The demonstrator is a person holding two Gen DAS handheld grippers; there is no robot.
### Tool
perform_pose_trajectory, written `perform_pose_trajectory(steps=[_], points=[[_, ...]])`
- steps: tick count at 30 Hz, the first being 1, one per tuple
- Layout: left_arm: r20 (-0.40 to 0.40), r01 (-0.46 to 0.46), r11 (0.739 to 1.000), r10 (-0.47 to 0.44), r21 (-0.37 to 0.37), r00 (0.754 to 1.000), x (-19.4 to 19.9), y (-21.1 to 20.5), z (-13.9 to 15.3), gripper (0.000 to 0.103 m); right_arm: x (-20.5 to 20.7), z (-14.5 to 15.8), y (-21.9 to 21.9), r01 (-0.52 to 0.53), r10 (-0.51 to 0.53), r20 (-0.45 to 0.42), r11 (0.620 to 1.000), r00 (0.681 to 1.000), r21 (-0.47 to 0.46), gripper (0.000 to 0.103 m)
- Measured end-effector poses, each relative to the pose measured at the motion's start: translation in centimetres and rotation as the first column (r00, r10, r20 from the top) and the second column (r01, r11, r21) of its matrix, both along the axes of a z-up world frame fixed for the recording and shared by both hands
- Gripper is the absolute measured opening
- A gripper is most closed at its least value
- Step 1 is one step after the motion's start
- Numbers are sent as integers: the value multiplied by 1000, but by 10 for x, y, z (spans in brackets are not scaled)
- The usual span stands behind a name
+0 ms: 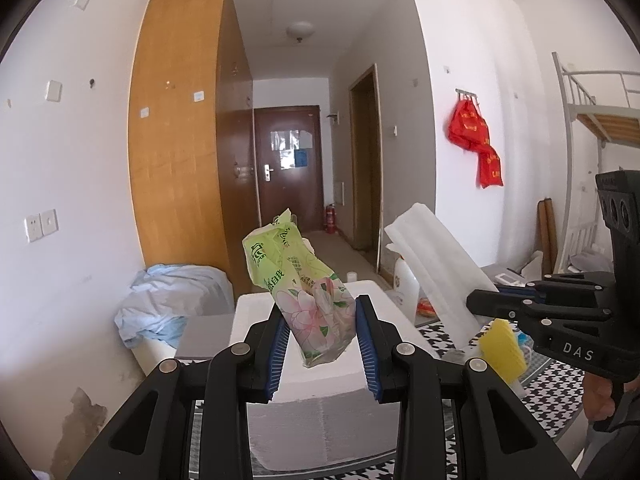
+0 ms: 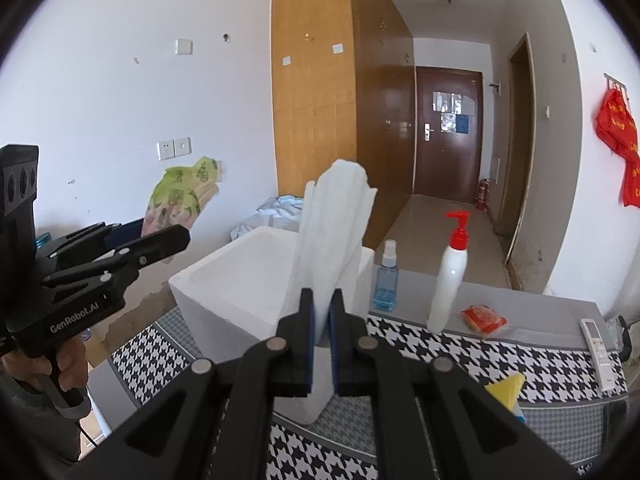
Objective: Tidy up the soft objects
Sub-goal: 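Carry the tissue with the right tool while the left tool carries the pack toward the foam box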
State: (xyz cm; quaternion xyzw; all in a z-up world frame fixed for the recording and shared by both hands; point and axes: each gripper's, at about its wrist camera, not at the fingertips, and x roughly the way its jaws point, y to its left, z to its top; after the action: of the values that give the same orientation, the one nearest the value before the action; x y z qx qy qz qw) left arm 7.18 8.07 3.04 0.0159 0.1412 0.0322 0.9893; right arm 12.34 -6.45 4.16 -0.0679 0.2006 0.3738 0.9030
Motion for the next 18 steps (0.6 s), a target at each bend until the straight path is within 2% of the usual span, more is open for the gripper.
perform_pose_trajectory(steps=[18], points=[[1,-51,998,51,-25,999,5,26,-4,35,16,-2,46,-48,47,-24,998,999,-34,9]])
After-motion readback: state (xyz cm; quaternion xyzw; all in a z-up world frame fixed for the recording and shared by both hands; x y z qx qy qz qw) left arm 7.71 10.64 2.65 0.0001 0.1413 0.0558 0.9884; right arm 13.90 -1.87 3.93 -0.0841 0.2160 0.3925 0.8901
